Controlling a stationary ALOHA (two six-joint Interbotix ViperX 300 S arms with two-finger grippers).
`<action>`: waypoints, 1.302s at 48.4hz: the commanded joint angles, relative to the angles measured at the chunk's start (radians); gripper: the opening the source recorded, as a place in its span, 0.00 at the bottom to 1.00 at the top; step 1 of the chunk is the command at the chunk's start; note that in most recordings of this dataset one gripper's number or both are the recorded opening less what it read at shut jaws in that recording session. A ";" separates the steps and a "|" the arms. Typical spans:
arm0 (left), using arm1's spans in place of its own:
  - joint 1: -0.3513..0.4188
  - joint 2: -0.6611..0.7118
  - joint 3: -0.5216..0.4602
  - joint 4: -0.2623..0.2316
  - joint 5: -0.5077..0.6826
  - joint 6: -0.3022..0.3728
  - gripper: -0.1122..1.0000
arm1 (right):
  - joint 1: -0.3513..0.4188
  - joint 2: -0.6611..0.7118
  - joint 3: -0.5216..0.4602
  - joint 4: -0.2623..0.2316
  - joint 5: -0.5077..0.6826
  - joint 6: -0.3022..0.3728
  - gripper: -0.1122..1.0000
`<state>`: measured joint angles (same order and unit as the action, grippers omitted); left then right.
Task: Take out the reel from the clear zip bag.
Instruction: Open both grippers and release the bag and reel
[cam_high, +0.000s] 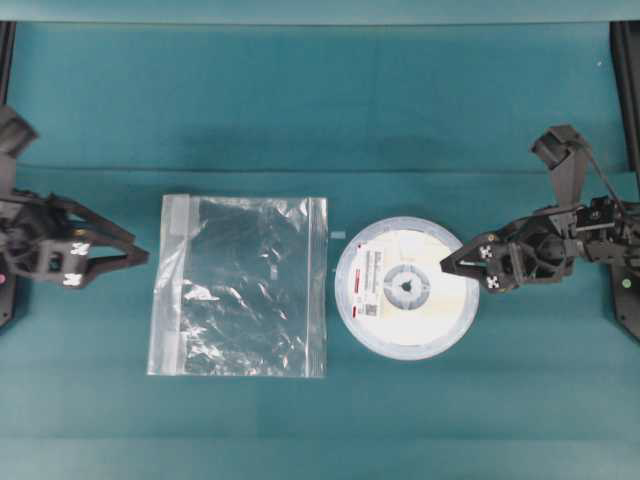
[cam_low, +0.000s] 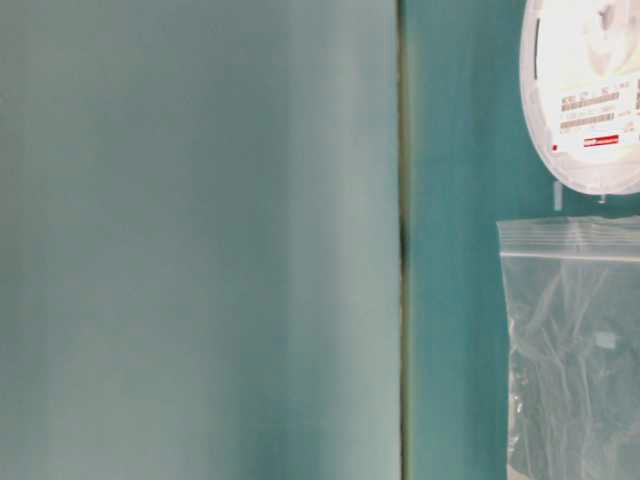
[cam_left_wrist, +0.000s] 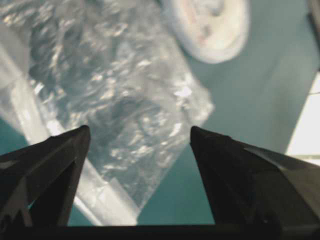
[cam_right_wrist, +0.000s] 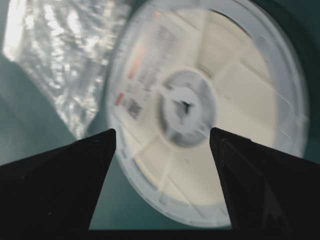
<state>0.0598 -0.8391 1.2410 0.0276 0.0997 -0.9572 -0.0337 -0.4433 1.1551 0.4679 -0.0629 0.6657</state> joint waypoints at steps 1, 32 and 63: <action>-0.002 -0.078 -0.017 0.003 0.049 0.061 0.90 | 0.002 -0.015 -0.028 -0.012 -0.003 -0.048 0.93; -0.020 -0.278 -0.063 0.003 0.144 0.650 0.89 | 0.026 -0.206 -0.029 -0.028 -0.017 -0.348 0.93; -0.061 -0.342 -0.091 0.003 0.091 0.828 0.89 | 0.028 -0.486 -0.025 -0.035 -0.014 -0.723 0.93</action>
<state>0.0015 -1.1812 1.1796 0.0276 0.2040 -0.1365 -0.0061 -0.9020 1.1397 0.4341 -0.0736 -0.0368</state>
